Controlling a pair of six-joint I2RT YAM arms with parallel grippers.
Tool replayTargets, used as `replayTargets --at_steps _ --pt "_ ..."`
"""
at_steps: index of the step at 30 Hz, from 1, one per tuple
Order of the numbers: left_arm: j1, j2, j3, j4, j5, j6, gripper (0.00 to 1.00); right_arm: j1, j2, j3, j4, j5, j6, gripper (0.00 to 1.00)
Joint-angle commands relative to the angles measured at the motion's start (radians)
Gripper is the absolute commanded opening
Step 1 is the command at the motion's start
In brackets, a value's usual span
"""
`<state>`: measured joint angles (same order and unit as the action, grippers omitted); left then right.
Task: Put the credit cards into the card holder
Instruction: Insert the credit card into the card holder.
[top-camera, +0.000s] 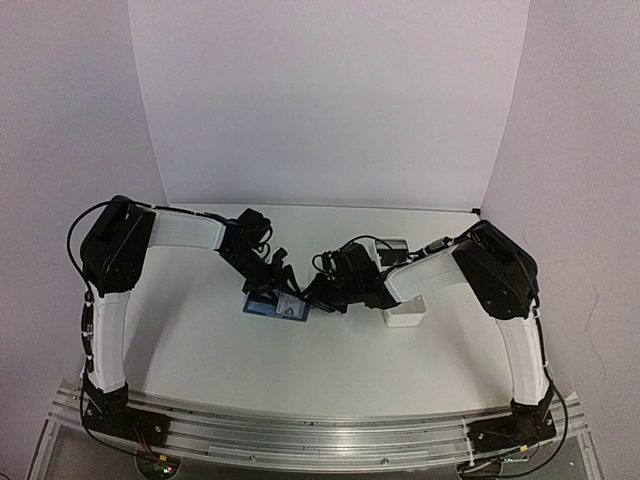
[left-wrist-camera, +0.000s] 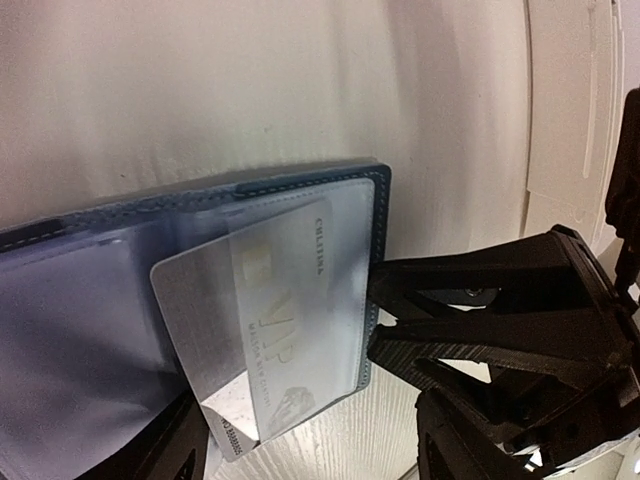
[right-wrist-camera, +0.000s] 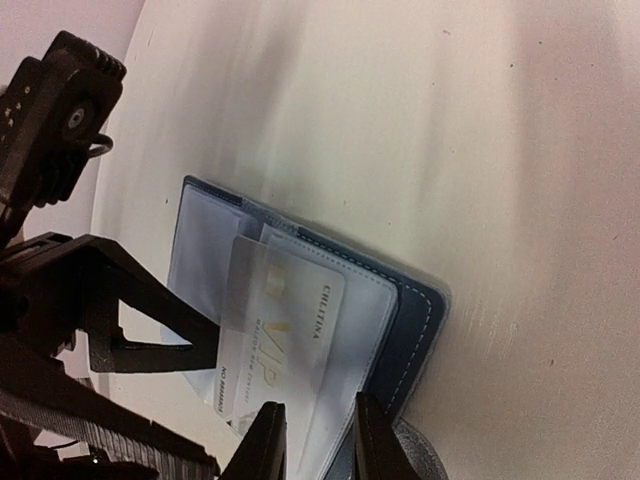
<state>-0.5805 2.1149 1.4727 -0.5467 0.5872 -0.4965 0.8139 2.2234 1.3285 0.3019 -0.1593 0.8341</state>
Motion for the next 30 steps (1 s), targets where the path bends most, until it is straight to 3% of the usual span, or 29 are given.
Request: replayTargets --at_steps 1,13,23,27,30 --pt "-0.027 0.037 0.03 0.03 0.051 0.008 0.71 0.002 0.042 0.003 -0.063 -0.004 -0.007 0.21" --pt "-0.036 0.06 0.078 0.025 0.03 0.107 0.72 0.003 0.023 -0.01 -0.055 0.009 -0.025 0.22" --pt "-0.006 -0.087 0.084 -0.039 -0.003 0.215 0.84 -0.009 -0.119 0.002 -0.125 0.081 -0.124 0.35" --pt "0.018 -0.161 0.026 0.012 0.003 0.213 0.87 -0.013 -0.162 0.019 -0.162 0.086 -0.136 0.38" --pt "0.054 -0.214 -0.051 0.044 -0.072 0.162 0.87 -0.014 -0.176 0.047 -0.214 0.098 -0.134 0.4"
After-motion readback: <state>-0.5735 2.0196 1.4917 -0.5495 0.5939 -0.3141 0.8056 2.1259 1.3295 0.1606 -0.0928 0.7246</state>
